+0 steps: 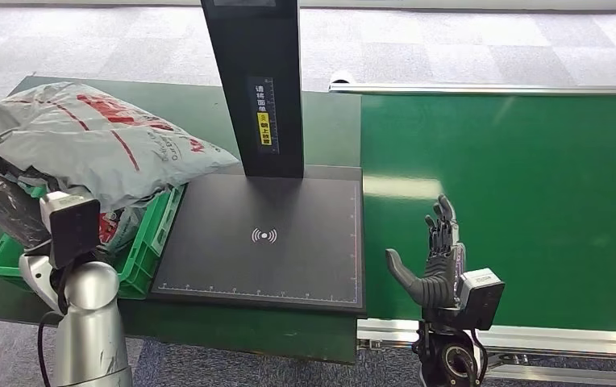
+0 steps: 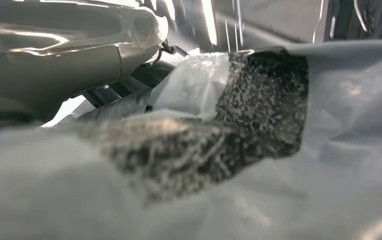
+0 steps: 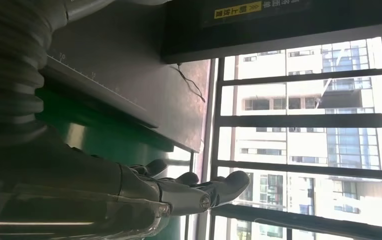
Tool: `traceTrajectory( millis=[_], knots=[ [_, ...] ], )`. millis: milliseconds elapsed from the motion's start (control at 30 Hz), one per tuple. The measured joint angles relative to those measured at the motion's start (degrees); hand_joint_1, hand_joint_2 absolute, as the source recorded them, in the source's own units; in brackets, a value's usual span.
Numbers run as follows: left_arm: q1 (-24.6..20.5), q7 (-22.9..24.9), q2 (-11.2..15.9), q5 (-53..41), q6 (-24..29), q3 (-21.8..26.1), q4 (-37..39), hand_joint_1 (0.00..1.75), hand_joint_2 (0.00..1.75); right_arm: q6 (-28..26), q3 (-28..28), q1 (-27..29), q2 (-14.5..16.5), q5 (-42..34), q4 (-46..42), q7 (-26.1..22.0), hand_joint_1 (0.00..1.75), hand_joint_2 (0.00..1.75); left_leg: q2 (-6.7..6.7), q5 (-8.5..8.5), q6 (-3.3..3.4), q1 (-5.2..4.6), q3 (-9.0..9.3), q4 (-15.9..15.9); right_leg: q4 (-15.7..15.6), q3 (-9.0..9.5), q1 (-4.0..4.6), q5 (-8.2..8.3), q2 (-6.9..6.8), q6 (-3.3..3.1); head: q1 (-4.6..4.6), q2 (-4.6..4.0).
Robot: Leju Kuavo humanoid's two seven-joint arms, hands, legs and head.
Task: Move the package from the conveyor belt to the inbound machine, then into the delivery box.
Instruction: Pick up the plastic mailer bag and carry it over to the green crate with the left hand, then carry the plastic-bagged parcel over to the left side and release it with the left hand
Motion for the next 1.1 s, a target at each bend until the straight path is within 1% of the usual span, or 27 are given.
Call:
traceTrajectory(
  millis=[100, 200, 300, 333, 367, 400, 467, 500, 533, 567, 667, 733, 767, 933, 1000, 1100],
  knots=[
    [-3.77, 2.15, 2.48, -8.62, 0.0, 5.27, 3.77, 1.75, 1.75, 0.57, -0.04, -0.07, 0.08, -0.14, -0.2, 0.51, 0.0, 1.75, 0.0, 0.01, -0.01, 0.0, 0.01, 0.0, 0.01, 0.0, 0.01, 0.0, 0.0, 0.0, 0.0, 0.0],
    [-7.11, 3.43, 5.3, -16.43, 0.0, 10.99, 10.51, 1.75, 1.75, 0.9, -0.09, -0.27, 0.11, -0.31, -0.24, 0.9, 0.0, 1.75, 0.05, 0.02, -0.03, 0.02, 0.02, -0.01, 0.01, -0.01, 0.03, 0.0, 0.03, -0.01, 0.0, 0.0],
    [-9.26, 4.69, 8.31, -20.48, -0.01, 15.32, 18.05, 1.75, 1.75, 1.04, -0.19, -0.29, 0.15, -0.36, -0.27, 1.17, 0.0, 1.75, 0.11, 0.02, -0.03, 0.03, 0.01, -0.01, 0.02, -0.04, 0.06, 0.0, 0.04, -0.01, 0.01, 0.0],
    [-9.71, 5.02, 9.21, -21.22, -0.01, 16.31, 20.18, 1.72, 1.75, 1.09, -0.22, -0.29, 0.15, -0.36, -0.27, 1.23, 0.0, 1.75, 0.11, 0.03, -0.04, 0.03, 0.0, -0.01, 0.02, -0.04, 0.06, 0.0, 0.04, -0.01, 0.01, 0.0],
    [-10.12, 5.28, 10.01, -21.82, -0.01, 17.09, 22.18, 1.65, 1.75, 1.13, -0.26, -0.29, 0.16, -0.35, -0.28, 1.3, 0.0, 1.75, 0.11, 0.03, -0.04, 0.03, -0.01, -0.01, 0.02, -0.05, 0.06, 0.0, 0.04, -0.01, 0.02, 0.0],
    [-10.45, 5.55, 10.77, -22.37, -0.01, 17.75, 24.13, 1.49, 1.75, 1.21, -0.32, -0.29, 0.16, -0.31, -0.28, 1.41, 0.0, 1.75, 0.11, 0.03, -0.04, 0.03, -0.03, -0.01, 0.02, -0.05, 0.06, 0.0, 0.04, -0.01, 0.02, 0.0],
    [-10.87, 6.24, 12.0, -23.47, -0.01, 18.66, 27.33, 0.69, 1.75, 1.44, -0.47, -0.27, 0.16, -0.12, -0.32, 1.68, 0.0, 1.75, 0.11, 0.02, -0.04, 0.03, -0.05, 0.0, 0.02, -0.06, 0.06, 0.0, 0.04, -0.01, 0.02, 0.0],
    [-10.95, 6.77, 12.48, -24.22, -0.01, 18.95, 28.54, 0.32, 1.75, 1.6, -0.56, -0.26, 0.16, -0.01, -0.34, 1.8, 0.0, 1.75, 0.11, 0.02, -0.04, 0.02, -0.05, 0.0, 0.01, -0.06, 0.06, 0.0, 0.04, -0.01, 0.03, 0.0],
    [-10.94, 7.51, 12.92, -25.34, -0.01, 19.12, 29.48, 0.05, 1.75, 1.74, -0.66, -0.26, 0.15, 0.07, -0.36, 1.87, 0.0, 1.75, 0.11, 0.02, -0.03, 0.02, -0.06, 0.0, 0.01, -0.07, 0.05, 0.0, 0.04, -0.01, 0.03, 0.0],
    [-10.86, 8.52, 13.34, -27.04, -0.01, 19.23, 30.33, 0.0, 1.75, 1.85, -0.76, -0.27, 0.15, 0.1, -0.36, 1.91, 0.0, 1.75, 0.1, 0.01, -0.03, 0.02, -0.07, 0.0, 0.01, -0.07, 0.05, 0.0, 0.04, -0.01, 0.03, 0.0],
    [-9.96, 12.3, 14.43, -32.58, -0.01, 19.4, 32.27, 0.0, 1.75, 1.79, -0.99, -0.28, 0.02, 0.13, -0.36, 1.88, 0.0, 1.75, 0.1, 0.0, -0.04, 0.02, -0.07, 0.0, 0.0, -0.08, 0.04, 0.0, 0.04, -0.01, 0.02, 0.0],
    [-9.43, 13.23, 14.89, -33.2, 0.0, 19.49, 33.3, 0.0, 1.75, 1.33, -1.07, -0.34, -0.16, 0.08, -0.36, 1.79, 0.0, 1.75, 0.1, 0.0, -0.04, 0.02, -0.07, 0.0, 0.0, -0.09, 0.05, 0.0, 0.04, -0.02, 0.01, 0.0],
    [-9.38, 12.79, 15.1, -32.16, 0.01, 19.54, 33.89, 0.0, 1.75, 1.04, -1.14, -0.39, -0.27, 0.02, -0.36, 1.74, 0.0, 1.75, 0.09, 0.01, -0.04, 0.02, -0.06, 0.0, 0.0, -0.09, 0.05, -0.01, 0.03, -0.02, 0.02, 0.0],
    [-9.84, 7.44, 15.48, -21.06, 0.1, 19.77, 36.91, 0.0, 1.75, 0.1, -1.62, -0.25, -0.75, -0.44, -0.36, 1.37, 0.0, 1.75, 0.06, 0.02, -0.05, 0.03, -0.04, 0.0, 0.0, -0.06, 0.06, -0.01, 0.02, -0.03, 0.02, 0.0],
    [-9.8, 6.71, 15.52, -15.65, -0.52, 19.19, 37.22, 0.0, 1.75, -0.02, -1.76, 0.11, -0.89, -0.44, -0.36, 1.13, 0.0, 1.75, 0.05, 0.02, -0.04, 0.03, -0.03, 0.0, 0.0, -0.05, 0.06, 0.0, 0.02, -0.03, 0.02, 0.0],
    [-8.81, 6.53, 15.83, -5.52, -3.24, 16.86, 35.82, 0.0, 1.75, -0.36, -2.01, 0.56, -0.99, -0.31, -0.37, 0.77, 0.0, 1.75, 0.04, 0.02, -0.04, 0.03, -0.04, 0.0, 0.0, -0.05, 0.06, 0.0, 0.02, -0.03, 0.02, 0.0]
  ],
)
